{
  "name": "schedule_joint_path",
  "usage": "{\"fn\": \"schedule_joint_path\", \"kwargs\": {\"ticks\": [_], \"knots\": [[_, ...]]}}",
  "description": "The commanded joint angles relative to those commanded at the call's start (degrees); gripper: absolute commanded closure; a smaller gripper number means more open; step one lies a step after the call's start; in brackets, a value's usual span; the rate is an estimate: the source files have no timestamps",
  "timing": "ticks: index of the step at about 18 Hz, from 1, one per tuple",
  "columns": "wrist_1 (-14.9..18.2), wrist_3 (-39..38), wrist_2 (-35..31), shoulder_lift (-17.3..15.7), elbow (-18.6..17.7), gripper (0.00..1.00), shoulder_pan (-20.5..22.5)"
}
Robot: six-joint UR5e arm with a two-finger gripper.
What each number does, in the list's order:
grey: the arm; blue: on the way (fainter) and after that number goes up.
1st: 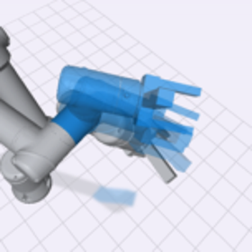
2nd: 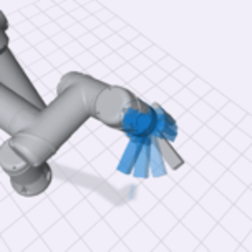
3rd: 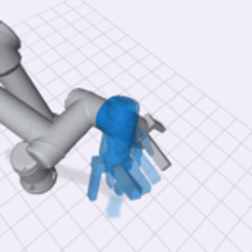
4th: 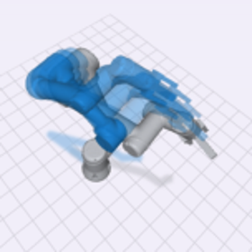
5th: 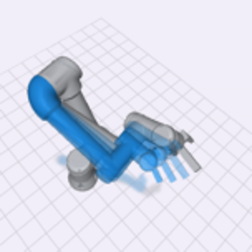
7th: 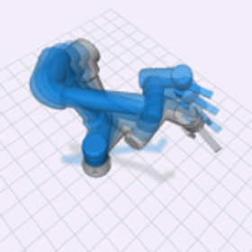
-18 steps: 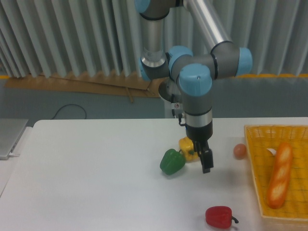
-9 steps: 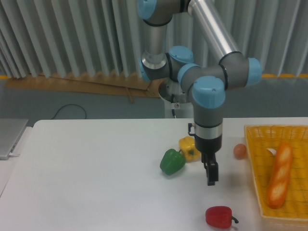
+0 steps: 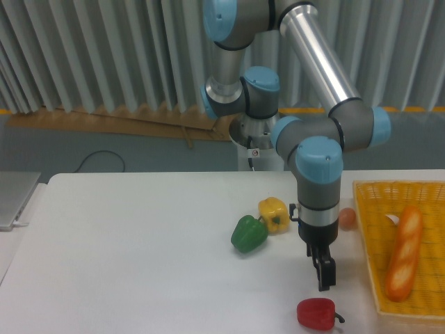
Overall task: Place the red peppers in a basket
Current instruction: 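Move the gripper down toward the red bell pepper, then lower the gripper around the red pepper and close on it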
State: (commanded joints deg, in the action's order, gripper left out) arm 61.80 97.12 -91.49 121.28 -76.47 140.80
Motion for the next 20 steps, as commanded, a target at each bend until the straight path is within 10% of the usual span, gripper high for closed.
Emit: {"fn": "schedule_joint_path", "kwargs": {"ticks": [20], "knots": [[-3.4, 0.3, -3.4, 6.3, 3.3, 0.0, -1.2]]}}
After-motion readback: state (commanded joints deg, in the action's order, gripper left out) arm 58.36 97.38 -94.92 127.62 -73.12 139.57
